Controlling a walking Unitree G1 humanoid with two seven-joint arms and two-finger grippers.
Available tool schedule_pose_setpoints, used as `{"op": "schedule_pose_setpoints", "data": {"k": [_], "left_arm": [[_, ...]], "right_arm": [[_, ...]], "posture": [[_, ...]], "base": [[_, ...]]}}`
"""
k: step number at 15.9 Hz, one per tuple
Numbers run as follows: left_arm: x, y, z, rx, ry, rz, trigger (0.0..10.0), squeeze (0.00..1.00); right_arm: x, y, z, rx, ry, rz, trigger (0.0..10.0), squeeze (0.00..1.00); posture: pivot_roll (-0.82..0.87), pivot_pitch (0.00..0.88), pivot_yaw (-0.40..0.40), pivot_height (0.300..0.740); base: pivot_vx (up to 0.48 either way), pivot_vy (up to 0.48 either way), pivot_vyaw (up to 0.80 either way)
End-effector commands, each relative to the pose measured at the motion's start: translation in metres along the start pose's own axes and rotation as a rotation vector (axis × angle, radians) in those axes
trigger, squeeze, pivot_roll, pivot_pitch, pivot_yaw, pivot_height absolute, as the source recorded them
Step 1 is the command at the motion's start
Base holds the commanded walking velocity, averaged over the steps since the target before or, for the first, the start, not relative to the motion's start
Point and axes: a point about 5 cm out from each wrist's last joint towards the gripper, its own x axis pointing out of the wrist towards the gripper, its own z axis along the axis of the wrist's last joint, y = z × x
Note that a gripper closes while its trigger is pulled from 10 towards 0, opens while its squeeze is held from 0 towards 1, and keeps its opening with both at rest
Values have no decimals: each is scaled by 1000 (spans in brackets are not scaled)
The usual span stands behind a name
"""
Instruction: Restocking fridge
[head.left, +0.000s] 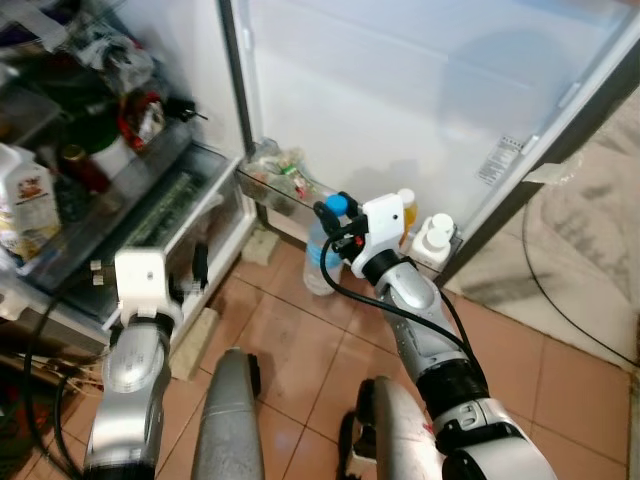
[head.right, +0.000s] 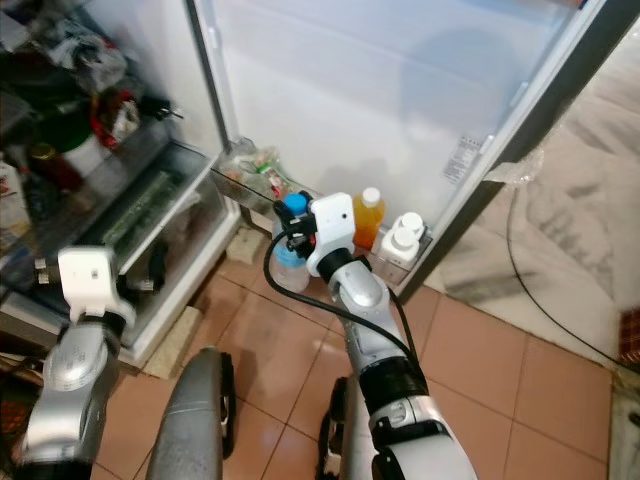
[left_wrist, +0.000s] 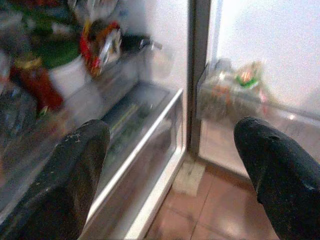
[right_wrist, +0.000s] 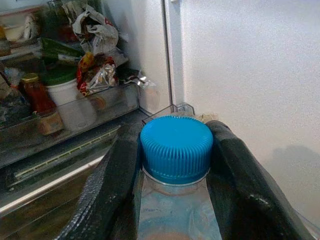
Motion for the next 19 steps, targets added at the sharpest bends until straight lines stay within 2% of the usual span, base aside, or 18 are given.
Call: {"op": "schedule_pose_setpoints", "data": {"k": [1,6,8,10,11,13,16,18,19], "left_arm": [[-3,0,-3,3,10,-3,10000,0],[-1,0,-3,1,3,-1,10000,0],[0,0,-3,-4,7,2,10000,0],[1,-1,-4,-3,11,2,10000,0],[1,-2,-4,-4,12,2,10000,0],[-1,-2,-4,-7,13,5,10000,0],[-6,-1,-4,-5,16,10,10000,0],[-10,2,-4,-3,19,14,10000,0],[-12,2,-4,-2,22,15,10000,0]], "right_arm": [[1,-1,7,-24,-32,11,10000,0],[10,8,19,2,-92,56,10000,0],[20,12,39,40,-160,67,10000,0],[27,7,57,42,-217,32,10000,0],[30,2,65,6,-242,-3,10000,0],[33,-24,77,-130,-257,-157,10000,0],[28,-44,61,-168,-171,-243,10000,0],[24,-52,50,-223,-125,-289,10000,0],[24,-53,46,-214,-115,-294,10000,0]], "posture": [[109,182,-44,653],[110,182,-44,653],[108,182,-43,653],[108,183,-44,653],[109,184,-45,653],[115,190,-47,653],[131,207,-51,653],[143,218,-52,653],[151,228,-49,653]], "base": [[0,0,0],[273,0,0],[0,0,0],[0,0,0],[0,0,0],[0,0,0],[0,0,0],[0,0,0],[0,0,0]]}}
